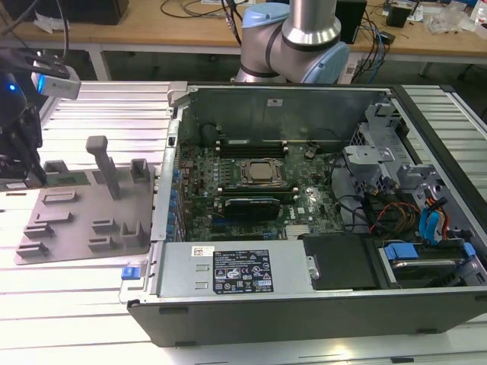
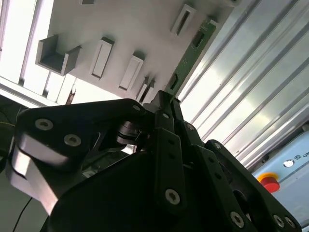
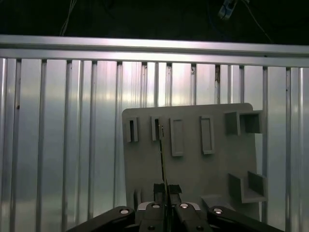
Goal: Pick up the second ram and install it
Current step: 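Pick up the second ram and move it above second insertion slot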
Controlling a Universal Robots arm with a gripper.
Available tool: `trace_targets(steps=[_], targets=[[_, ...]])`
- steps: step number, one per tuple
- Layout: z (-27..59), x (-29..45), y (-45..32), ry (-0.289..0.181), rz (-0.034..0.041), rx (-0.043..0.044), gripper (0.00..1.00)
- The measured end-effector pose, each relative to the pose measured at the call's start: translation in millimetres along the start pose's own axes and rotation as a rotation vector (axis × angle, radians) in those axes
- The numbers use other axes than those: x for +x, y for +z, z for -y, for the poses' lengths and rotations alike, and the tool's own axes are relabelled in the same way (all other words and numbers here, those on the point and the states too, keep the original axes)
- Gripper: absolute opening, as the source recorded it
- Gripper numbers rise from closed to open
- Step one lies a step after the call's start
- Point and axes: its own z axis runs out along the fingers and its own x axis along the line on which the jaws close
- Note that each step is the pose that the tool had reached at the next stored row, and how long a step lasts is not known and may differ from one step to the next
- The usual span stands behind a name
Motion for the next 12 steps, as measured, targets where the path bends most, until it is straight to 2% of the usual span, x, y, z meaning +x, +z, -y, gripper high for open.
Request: trace_targets(steps=[1,5,8,12], targets=[[-0.3,-0.1,-6.4,0.000,0.0000,0.0000,0.11],[-0.9,-0.4,-20.4,0.000,0.0000,0.0000,0.11],[-1.6,-0.8,-36.2,0.000,0.0000,-0.0001,0.11],[-2.1,-1.0,-47.5,0.000,-0.0001,-0.0001,0.11]])
